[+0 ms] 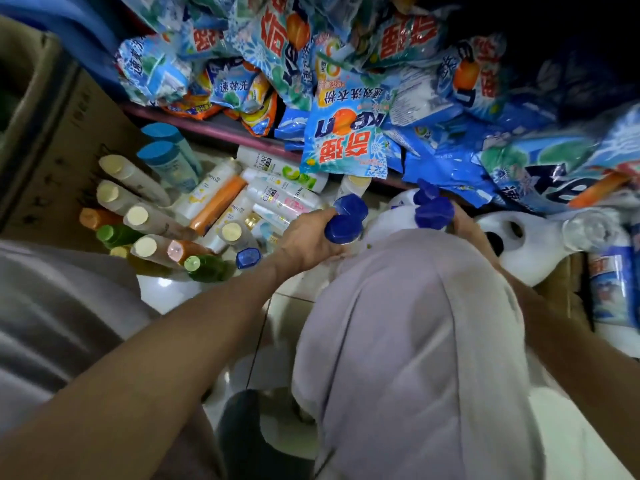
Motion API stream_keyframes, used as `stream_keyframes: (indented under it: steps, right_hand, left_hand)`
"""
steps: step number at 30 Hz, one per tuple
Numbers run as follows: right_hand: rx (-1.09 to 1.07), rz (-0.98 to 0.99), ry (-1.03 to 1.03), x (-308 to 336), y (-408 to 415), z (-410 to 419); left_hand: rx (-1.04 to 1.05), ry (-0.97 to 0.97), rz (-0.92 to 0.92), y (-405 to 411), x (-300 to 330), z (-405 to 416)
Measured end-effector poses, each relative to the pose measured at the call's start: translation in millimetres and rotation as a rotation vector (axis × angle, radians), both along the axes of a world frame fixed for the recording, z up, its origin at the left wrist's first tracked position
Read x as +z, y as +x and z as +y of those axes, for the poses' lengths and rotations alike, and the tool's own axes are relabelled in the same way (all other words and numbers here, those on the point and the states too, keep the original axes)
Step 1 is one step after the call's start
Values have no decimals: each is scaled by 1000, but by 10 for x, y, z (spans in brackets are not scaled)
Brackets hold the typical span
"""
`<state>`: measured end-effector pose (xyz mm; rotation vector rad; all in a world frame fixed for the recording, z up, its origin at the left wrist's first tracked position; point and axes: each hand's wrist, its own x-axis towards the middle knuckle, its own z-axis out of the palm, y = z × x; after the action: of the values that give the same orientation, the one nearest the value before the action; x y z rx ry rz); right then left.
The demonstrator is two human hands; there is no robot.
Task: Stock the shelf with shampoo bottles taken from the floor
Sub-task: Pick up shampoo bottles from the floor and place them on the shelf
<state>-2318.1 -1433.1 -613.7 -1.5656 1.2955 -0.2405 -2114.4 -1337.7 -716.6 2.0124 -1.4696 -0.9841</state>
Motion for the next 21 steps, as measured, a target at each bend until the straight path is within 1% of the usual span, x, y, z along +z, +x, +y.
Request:
stream_keyframes:
  steps: [1, 2, 4, 5, 7, 10, 12, 15, 18, 21]
  right_hand:
    - [-45, -79, -58, 52, -25, 26]
    - [-49, -114, -72, 86, -39, 36]
    - [-84, -236, -160, 463, 12, 80]
    - [-96, -280, -151, 520, 72, 3]
    - [-106, -389, -182, 804, 166, -59]
    - [-145, -583, -198, 1241, 282, 34]
    - [-171, -668, -214, 1513, 393, 129]
    - [-189, -767, -183, 1740, 532, 316]
    - [-243, -841, -88, 1775, 680, 468]
    - [-306, -876, 24, 1758, 832, 591]
  left_hand:
    - [11, -42, 8, 39, 103, -3]
    - [45, -53, 42, 54, 168, 6]
    - [97, -142, 101, 106, 562, 77]
    - [125, -159, 143, 125, 644, 54]
    - [176, -266, 194, 174, 996, 62]
    - [251, -426, 204, 252, 1586, 125]
    - [283, -509, 190, 318, 1986, 166]
    - [366, -637, 171, 438, 2526, 246]
    - [433, -717, 178, 582, 2994, 269]
    - [449, -776, 186, 717, 3392, 183]
